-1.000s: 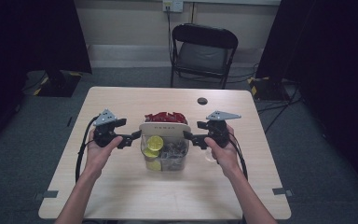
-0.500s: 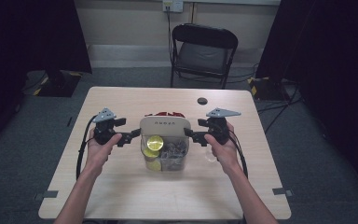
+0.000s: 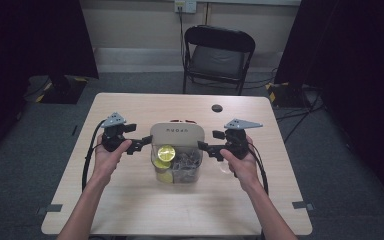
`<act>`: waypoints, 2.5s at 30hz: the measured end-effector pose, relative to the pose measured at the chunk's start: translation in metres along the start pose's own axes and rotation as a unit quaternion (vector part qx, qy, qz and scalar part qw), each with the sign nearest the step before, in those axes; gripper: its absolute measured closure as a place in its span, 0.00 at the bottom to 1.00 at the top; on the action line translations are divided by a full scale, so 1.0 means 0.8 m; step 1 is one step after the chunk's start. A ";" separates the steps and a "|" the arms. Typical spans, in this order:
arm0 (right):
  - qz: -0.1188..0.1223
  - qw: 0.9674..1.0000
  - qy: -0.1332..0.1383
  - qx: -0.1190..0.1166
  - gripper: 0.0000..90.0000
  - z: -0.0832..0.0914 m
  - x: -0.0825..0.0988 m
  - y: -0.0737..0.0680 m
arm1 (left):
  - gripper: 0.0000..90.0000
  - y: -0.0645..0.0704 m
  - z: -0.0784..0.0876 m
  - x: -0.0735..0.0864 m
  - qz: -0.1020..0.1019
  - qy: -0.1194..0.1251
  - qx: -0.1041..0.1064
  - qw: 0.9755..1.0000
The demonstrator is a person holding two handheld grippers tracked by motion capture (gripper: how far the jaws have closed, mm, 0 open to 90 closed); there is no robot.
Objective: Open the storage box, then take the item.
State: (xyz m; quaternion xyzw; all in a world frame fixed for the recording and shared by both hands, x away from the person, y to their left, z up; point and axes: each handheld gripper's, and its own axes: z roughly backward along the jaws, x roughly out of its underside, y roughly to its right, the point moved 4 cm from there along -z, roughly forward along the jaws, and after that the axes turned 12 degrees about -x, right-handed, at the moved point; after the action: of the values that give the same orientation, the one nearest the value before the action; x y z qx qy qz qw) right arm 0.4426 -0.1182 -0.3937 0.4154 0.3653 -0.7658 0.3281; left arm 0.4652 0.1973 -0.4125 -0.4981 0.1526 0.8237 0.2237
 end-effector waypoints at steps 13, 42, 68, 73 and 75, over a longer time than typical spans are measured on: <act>-0.009 0.999 -0.026 -0.040 0.36 -0.004 0.026 -0.028 | 0.12 -0.002 -0.002 -0.002 -0.003 0.003 0.002 1.000; 0.030 0.992 -0.083 -0.091 0.68 -0.049 0.043 -0.045 | 0.09 -0.003 -0.005 -0.004 0.002 0.000 0.005 1.000; 0.036 0.994 -0.059 -0.081 1.00 -0.037 0.038 -0.044 | 0.10 0.001 -0.006 0.000 -0.001 -0.008 0.002 1.000; 0.035 0.995 -0.050 -0.078 1.00 -0.033 0.036 -0.043 | 0.10 0.001 -0.006 0.000 -0.001 -0.008 0.002 1.000; 0.036 0.995 -0.047 -0.077 1.00 -0.030 0.035 -0.044 | 0.10 0.000 -0.006 0.000 -0.003 -0.010 0.001 1.000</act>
State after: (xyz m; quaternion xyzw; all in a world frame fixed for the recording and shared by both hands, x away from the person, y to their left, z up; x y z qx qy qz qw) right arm 0.4112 -0.0853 -0.4173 0.3655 0.3919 -0.7416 0.4035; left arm 0.4683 0.1949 -0.4149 -0.4903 0.1498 0.8278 0.2279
